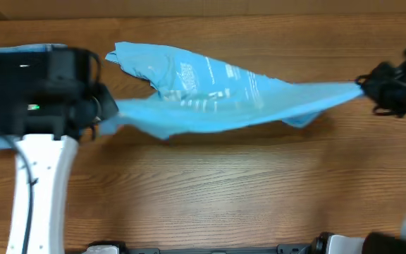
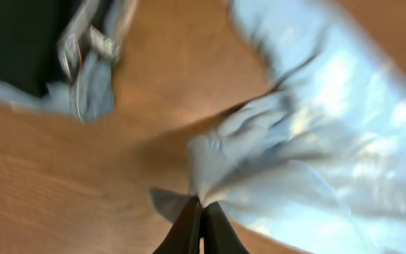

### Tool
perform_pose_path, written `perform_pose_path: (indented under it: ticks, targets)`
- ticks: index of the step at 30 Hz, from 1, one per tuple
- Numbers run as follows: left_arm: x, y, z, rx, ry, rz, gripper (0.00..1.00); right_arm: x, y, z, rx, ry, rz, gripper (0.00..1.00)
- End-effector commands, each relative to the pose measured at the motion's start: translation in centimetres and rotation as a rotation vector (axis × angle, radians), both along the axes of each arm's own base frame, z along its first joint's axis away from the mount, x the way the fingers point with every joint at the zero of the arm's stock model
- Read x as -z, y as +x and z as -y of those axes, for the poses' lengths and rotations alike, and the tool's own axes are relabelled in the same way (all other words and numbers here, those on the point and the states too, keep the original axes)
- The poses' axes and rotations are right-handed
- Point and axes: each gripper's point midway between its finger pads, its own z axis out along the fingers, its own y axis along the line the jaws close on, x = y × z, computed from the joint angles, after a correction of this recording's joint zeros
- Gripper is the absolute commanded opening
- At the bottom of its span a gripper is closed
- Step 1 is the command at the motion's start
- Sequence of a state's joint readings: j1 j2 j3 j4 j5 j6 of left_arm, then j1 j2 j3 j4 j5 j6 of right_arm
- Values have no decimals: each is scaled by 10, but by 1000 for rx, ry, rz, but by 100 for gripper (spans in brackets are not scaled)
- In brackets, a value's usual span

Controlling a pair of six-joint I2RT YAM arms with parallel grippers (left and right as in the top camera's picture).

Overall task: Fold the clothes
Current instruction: 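Lift the T-shirt with both grippers and shake it out in the air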

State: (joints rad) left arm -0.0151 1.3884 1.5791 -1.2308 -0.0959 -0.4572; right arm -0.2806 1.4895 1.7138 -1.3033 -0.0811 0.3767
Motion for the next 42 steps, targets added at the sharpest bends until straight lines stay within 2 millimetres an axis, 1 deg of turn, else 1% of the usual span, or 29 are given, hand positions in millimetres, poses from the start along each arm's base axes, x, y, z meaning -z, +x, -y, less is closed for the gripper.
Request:
perform_pose_path:
  ticks: [1, 4, 6, 10, 12, 14, 17, 19, 20, 22, 24, 27, 30, 32, 33, 34, 37, 38, 40, 41, 42]
  targets:
    - [-61, 3, -4, 55, -15, 145, 4, -58, -13, 3, -22, -95, 125, 4]
    - [-103, -1, -10, 64, -26, 243, 4, -100, -30, -2, -23, -130, 217, 4]
    - [-127, -6, -12, 77, -27, 299, 4, -125, -42, -5, -21, -149, 279, 4]
    - [-173, -23, -18, 83, -15, 409, 4, -173, -67, -9, -9, -207, 410, 4]
    - [-196, -36, -23, 62, 4, 463, 4, -194, -79, -10, 6, -239, 474, 4]
    - [-215, -48, -29, 41, 31, 517, 4, -217, -92, -10, 26, -275, 544, 4]
    - [-238, -64, -42, -15, 76, 589, 4, -244, -106, -8, 58, -321, 625, 4]
    - [-245, -69, -45, -34, 84, 616, 4, -254, -111, -7, 65, -339, 657, 4]
    - [-247, -71, -45, -39, 79, 623, 4, -256, -109, -7, 66, -340, 664, 4]
    - [-246, -69, -40, -19, 48, 623, 4, -254, -103, -6, 63, -336, 655, 4]
    - [-238, -61, -36, 5, 18, 598, 4, -243, -90, -2, 59, -324, 613, 4]
    - [-218, -40, -36, 23, -23, 530, 4, -213, -59, 5, 35, -291, 498, 4]
    - [-194, -11, -38, 39, -52, 452, 4, -172, -20, 6, -35, -232, 367, 4]
    - [-177, 17, -37, 73, -64, 407, 4, -142, 10, 9, -73, -190, 287, 4]
    - [-171, 29, -35, 85, -71, 399, 4, -131, 21, 11, -77, -178, 260, 4]
    - [-165, 46, -32, 110, -73, 396, 4, -116, 39, 15, -83, -163, 230, 4]
    - [-150, 107, -23, 188, -58, 430, 4, -80, 88, 19, -115, -119, 202, 4]
    - [-148, 131, -19, 213, -46, 465, 4, -72, 105, 20, -128, -108, 215, 4]
    - [-149, 167, -16, 235, -32, 543, 4, -67, 130, 20, -137, -92, 259, 4]
    - [-153, 180, -15, 241, -25, 582, 4, -70, 139, 20, -129, -79, 293, 4]
    - [-158, 188, -15, 231, -31, 620, 4, -77, 145, 20, -110, -66, 330, 4]
